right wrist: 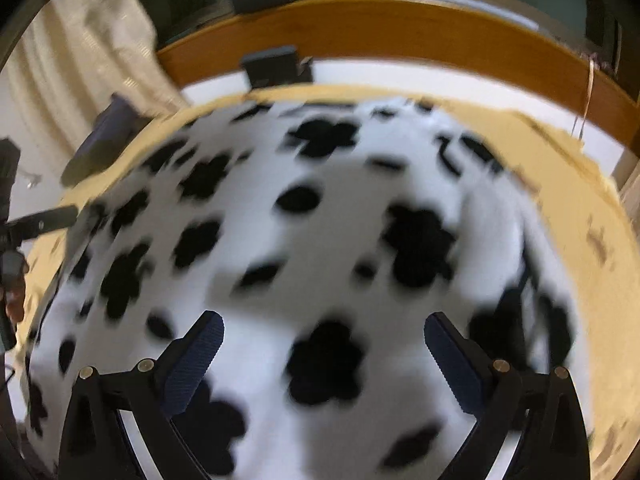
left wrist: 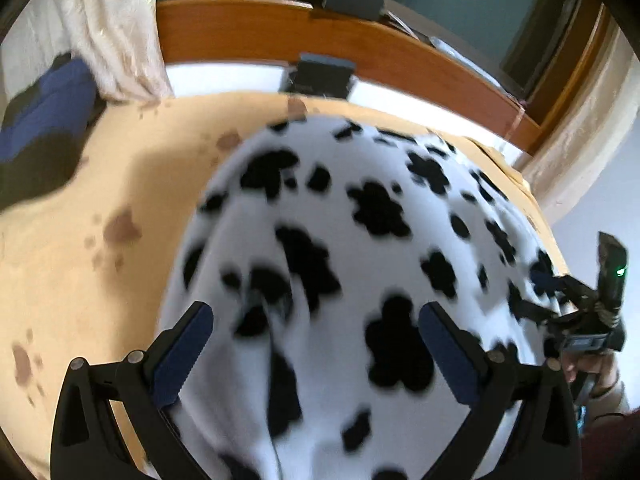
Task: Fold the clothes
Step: 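Open both grippers and smooth the spotted blanket flat on the bed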
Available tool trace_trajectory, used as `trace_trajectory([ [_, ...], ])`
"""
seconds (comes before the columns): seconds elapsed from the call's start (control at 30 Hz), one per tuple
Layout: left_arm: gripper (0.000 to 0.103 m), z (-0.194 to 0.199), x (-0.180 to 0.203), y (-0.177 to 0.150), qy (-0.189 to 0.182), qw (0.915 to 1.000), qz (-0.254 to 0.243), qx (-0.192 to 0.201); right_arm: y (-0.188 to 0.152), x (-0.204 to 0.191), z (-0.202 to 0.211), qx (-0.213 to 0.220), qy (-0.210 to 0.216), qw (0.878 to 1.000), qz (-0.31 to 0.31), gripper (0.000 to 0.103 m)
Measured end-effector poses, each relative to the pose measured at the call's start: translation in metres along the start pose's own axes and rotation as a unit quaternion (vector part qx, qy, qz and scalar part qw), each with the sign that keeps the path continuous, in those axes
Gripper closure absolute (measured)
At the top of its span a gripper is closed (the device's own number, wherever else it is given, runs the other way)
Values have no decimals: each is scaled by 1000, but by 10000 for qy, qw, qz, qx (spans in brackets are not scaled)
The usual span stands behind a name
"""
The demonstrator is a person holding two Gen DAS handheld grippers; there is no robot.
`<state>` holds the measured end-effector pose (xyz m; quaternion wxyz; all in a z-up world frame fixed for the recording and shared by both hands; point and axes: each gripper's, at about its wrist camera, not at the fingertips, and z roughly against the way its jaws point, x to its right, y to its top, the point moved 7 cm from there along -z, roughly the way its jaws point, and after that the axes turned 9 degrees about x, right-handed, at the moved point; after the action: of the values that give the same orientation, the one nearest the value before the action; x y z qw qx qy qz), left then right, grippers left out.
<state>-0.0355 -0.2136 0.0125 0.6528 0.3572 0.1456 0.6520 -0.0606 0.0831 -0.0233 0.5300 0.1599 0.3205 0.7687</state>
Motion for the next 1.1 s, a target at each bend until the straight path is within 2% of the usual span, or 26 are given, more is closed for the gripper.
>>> trace_trajectory([
  [0.1, 0, -3, 4, -33, 95, 9997, -168, -151, -33, -5, -3, -156, -176, 9994, 247, 1],
  [0.17, 0, -8, 1, -53, 285, 9988, -348, -197, -39, -5, 0, -7, -307, 9985, 462, 1],
  [0.3, 0, -4, -5, -66, 586, 9948, -811, 179, -41, 9, -2, -61, -255, 9982, 543, 1],
  [0.37, 0, -2, -5, -71, 744, 9915, -1042, 214, -41, 12, -2, -89, -213, 9976, 654, 1],
  [0.6, 0, -4, -9, -71, 823, 9898, -1155, 140, -38, 16, -1, -139, -63, 9975, 688, 1],
  [0.63, 0, -3, -9, -71, 807, 9898, -1168, 113, -37, 18, 7, -91, -57, 9982, 586, 1],
  [0.73, 0, 1, -6, -67, 741, 9918, -1039, 1, -30, 39, 70, 667, 214, 9974, 193, 1],
  [0.83, 0, 10, 7, -51, 477, 9967, -662, 48, -35, 86, 120, 1130, -302, 9931, -89, 1],
  [0.9, 0, 16, 25, -38, 256, 9984, -489, 133, -47, 127, 147, 1279, -750, 9882, -390, 1],
  [1.0, 0, 16, 63, -24, -80, 9979, -609, 191, -72, 165, 168, 1268, -859, 9842, -888, 1],
  [1.1, 0, 7, 111, -13, -426, 9956, -832, 45, -98, 179, 173, 1173, -800, 9826, -1199, 1],
])
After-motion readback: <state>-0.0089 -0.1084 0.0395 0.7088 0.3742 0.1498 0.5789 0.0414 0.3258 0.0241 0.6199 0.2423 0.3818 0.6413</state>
